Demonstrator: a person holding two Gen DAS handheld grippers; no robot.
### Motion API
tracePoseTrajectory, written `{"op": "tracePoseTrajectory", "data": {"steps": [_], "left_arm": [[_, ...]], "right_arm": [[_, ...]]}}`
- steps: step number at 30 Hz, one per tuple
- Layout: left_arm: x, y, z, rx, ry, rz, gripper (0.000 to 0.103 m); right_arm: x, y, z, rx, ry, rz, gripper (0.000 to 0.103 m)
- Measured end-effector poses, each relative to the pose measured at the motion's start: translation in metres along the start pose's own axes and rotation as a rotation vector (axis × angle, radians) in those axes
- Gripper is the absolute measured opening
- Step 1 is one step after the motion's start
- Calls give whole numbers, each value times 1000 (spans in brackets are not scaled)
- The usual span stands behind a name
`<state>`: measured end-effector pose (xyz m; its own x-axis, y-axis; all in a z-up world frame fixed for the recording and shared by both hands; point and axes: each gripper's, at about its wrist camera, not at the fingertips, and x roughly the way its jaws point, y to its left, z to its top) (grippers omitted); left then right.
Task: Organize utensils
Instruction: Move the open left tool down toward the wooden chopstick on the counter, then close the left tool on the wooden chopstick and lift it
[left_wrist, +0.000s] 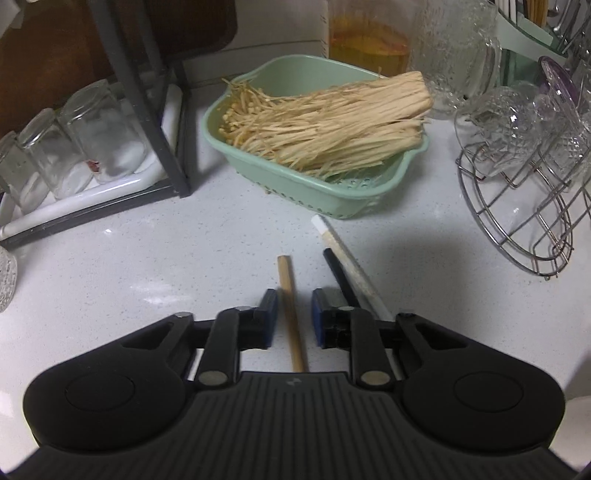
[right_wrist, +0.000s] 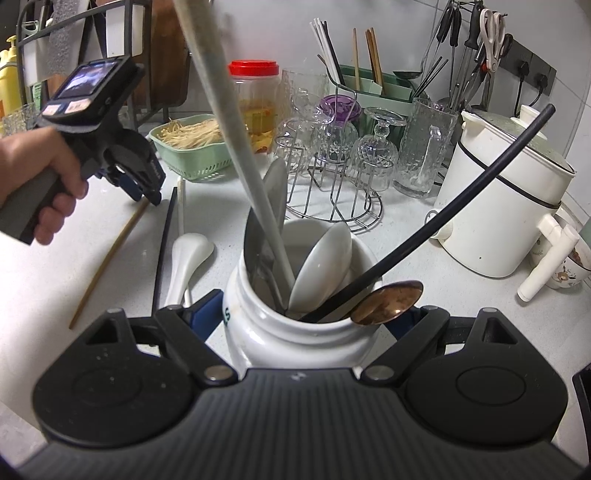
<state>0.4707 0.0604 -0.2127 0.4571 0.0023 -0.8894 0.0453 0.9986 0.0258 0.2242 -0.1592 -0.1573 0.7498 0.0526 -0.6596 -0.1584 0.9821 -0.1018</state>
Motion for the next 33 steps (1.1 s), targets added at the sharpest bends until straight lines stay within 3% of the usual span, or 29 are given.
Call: {"op": "tracePoseTrajectory", "data": {"steps": [3, 13, 24, 33], "left_arm": [[1, -4, 1, 16, 5, -6, 7], [-16, -15, -4, 52, -29, -30, 7], [-113, -24, -5, 59, -220, -80, 7], [-184, -31, -39, 49, -339, -148, 7]], "right_arm": [[1, 0, 1, -1, 10, 2, 91], [3, -3, 7, 5, 42, 14, 91], [4, -1, 8, -4, 47, 12, 91], [2, 5, 2, 23, 11, -22, 91]]}}
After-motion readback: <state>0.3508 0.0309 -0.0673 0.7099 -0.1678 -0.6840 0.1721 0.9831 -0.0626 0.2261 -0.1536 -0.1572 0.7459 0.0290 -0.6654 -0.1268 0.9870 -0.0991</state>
